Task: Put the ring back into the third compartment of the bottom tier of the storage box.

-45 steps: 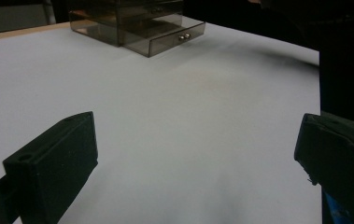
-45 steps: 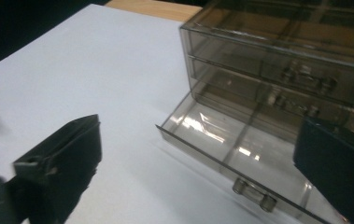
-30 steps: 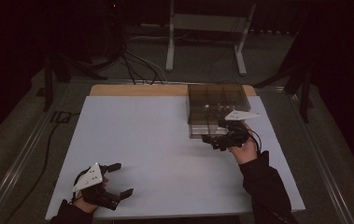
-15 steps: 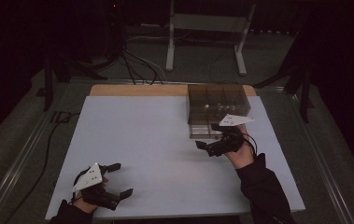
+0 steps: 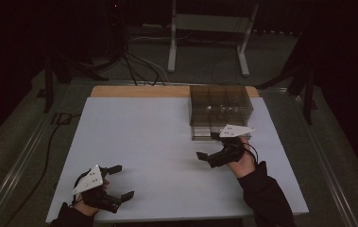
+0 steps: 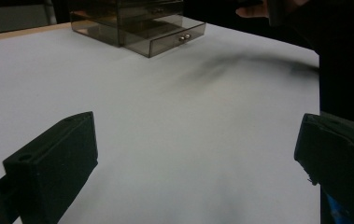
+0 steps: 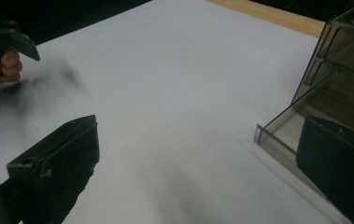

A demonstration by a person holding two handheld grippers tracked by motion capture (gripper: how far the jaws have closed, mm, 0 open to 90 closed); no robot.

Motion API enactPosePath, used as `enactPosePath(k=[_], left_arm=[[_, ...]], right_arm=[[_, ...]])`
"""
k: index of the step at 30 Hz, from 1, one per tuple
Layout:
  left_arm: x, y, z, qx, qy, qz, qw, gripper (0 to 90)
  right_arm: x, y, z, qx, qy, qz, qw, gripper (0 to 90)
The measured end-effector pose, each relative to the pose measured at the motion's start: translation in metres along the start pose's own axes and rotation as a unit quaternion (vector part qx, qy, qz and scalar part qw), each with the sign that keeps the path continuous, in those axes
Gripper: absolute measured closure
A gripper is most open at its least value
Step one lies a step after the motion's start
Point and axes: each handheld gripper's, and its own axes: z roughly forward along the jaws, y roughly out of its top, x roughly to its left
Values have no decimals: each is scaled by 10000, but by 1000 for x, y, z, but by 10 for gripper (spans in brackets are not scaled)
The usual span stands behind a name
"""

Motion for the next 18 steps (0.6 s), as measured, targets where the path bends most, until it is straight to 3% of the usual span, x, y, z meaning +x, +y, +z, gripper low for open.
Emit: enactPosePath(k=[7,18], left_arm=[[-1,0,0,-2,-2,17,10000,5],[-1,0,0,10,-14,32,10000,5]], right_arm=[[3,-14,-2,83,77,-96,9999,0],[1,-35,-6,196,108,25,9997,0]])
